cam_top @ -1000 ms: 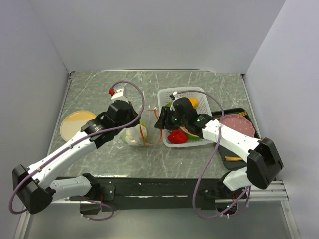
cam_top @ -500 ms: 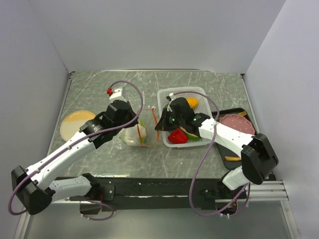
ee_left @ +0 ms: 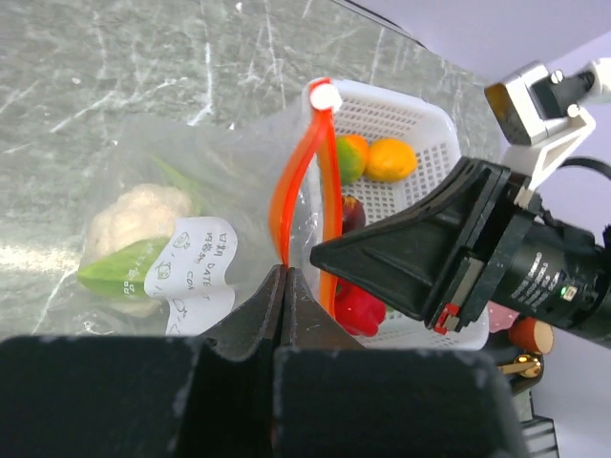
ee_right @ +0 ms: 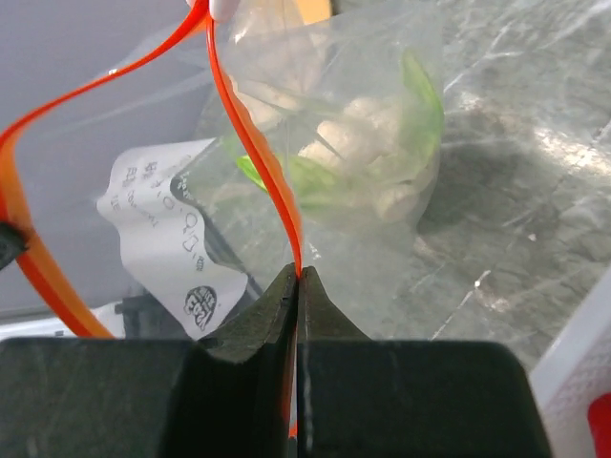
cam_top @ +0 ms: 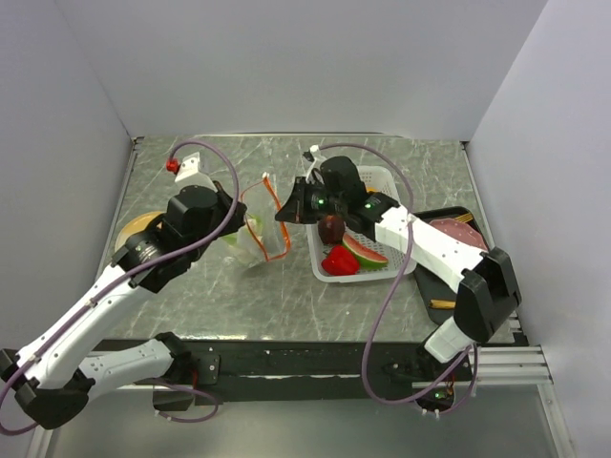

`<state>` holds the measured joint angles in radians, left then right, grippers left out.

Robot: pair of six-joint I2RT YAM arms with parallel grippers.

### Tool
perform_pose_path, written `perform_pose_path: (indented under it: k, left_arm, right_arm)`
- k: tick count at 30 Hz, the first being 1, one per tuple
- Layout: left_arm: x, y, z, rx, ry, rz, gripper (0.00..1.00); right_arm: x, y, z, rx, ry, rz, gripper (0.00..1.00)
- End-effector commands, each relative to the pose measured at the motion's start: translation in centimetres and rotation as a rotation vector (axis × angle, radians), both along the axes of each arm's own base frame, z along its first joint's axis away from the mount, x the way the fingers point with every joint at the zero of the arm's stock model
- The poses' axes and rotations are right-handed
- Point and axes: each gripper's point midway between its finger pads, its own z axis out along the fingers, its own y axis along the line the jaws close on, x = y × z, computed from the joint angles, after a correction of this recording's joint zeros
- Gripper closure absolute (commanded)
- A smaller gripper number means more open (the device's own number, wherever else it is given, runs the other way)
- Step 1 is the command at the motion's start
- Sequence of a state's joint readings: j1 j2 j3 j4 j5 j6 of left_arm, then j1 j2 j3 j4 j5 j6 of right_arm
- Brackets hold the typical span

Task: Place the food in the zip-top bag and seal the zipper
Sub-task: Pick up the fake vegetable from the bin.

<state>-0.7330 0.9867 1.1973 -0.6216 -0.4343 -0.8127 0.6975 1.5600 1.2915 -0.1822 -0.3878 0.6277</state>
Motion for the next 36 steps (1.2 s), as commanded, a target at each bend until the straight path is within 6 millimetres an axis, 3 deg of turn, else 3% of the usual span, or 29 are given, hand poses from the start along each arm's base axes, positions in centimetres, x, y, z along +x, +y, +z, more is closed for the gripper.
perform_pose_path:
  k: [1, 9, 13, 14, 16, 19, 24, 28, 31, 36]
  left_arm:
    - [-0.1, 1.4, 1.6, -0.018, -0.020, 0.063, 0.99]
    - [-0.4, 2.0, 3.5, -0.030, -0.055, 0.070, 0.99]
    - [0.2, -0.1, 1.5, -0.018, -0.045, -0.010, 0.96]
    - [0.7, -0.9, 0.3, 0.001, -0.014, -0.026, 0.97]
    - [1.1, -1.9, -0.8, 0.001, 0.020, -0.045, 0.99]
    - [1.7, -3.3, -3.2, 0.015, 0.065, -0.077, 0.99]
    - [2.6, -3.8, -5.6, 0.055, 0.100, -0.060, 0.99]
    - [2.9, -4.4, -6.3, 0.054, 0.108, -0.076, 0.99]
    - [3.0, -4.6, -6.3, 0.045, 0.105, -0.082, 0.99]
    - [2.9, -5.0, -5.8, 0.036, 0.090, -0.109, 0.99]
  right_arm:
    - [0.2, 2.1, 0.9, 0.039, 0.011, 0.083, 0.94]
    - [0.7, 2.3, -2.2, -0.006, 0.069, 0.079, 0.91]
    - [1.0, 1.4, -3.6, -0.052, 0.066, 0.042, 0.91]
    - [1.2, 0.8, -4.1, -0.081, 0.061, 0.034, 0.91]
    - [1.9, -0.6, -4.1, -0.103, 0.053, 0.004, 0.81]
    - [2.8, -3.0, -4.1, -0.121, 0.049, -0.049, 0.53]
    - [3.9, -8.9, -3.8, -0.248, 0.004, -0.222, 0.26]
    - [2.5, -12.3, -4.6, -0.351, -0.005, -0.249, 0.21]
    - [0.1, -14.5, -6.9, -0.459, 0.084, -0.252, 0.20]
    - [-1.9, -15.9, -10.3, -0.542, 0.164, -0.243, 0.13]
